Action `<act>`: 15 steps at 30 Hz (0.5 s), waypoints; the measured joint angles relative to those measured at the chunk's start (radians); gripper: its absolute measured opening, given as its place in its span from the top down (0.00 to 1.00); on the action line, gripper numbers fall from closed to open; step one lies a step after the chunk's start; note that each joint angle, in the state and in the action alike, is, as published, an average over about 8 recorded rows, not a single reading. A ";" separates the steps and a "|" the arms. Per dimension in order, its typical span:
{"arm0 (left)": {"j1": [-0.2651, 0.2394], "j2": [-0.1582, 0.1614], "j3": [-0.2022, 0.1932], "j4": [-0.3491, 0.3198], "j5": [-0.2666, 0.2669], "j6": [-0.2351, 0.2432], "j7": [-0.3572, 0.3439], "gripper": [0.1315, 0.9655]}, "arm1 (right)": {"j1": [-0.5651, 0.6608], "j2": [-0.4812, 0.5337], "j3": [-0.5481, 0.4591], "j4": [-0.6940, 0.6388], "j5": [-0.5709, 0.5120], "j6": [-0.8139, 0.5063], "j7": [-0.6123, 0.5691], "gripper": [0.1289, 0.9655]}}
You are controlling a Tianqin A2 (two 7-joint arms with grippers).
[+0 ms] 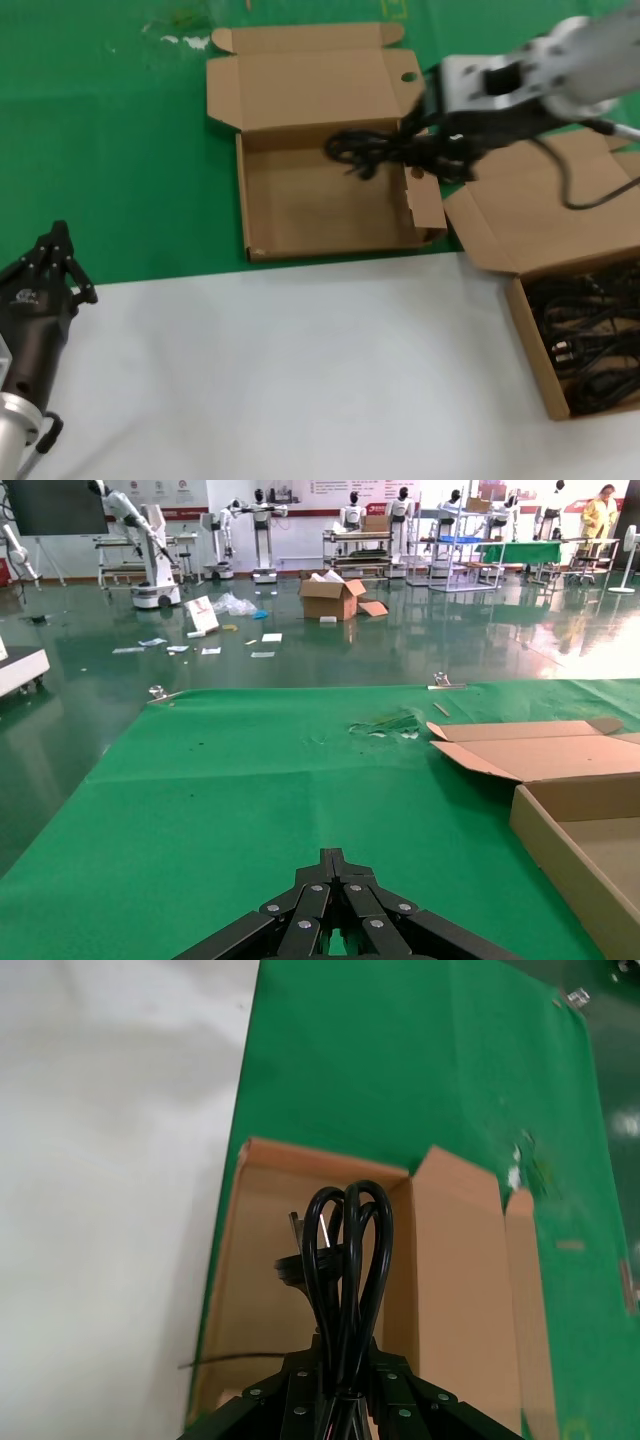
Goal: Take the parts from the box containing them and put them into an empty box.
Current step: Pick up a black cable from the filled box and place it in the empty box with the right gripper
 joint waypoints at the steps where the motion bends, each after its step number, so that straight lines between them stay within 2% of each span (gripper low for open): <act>1: 0.000 0.000 0.000 0.000 0.000 0.000 0.000 0.99 | 0.006 -0.024 -0.012 -0.025 -0.012 0.017 -0.015 0.91; 8: 0.000 0.000 0.000 0.000 0.000 0.000 0.000 0.99 | 0.025 -0.172 -0.077 -0.234 -0.072 0.146 -0.124 0.91; 15: 0.000 0.000 0.000 0.000 0.000 0.000 0.000 0.99 | 0.026 -0.275 -0.114 -0.435 -0.096 0.255 -0.220 0.91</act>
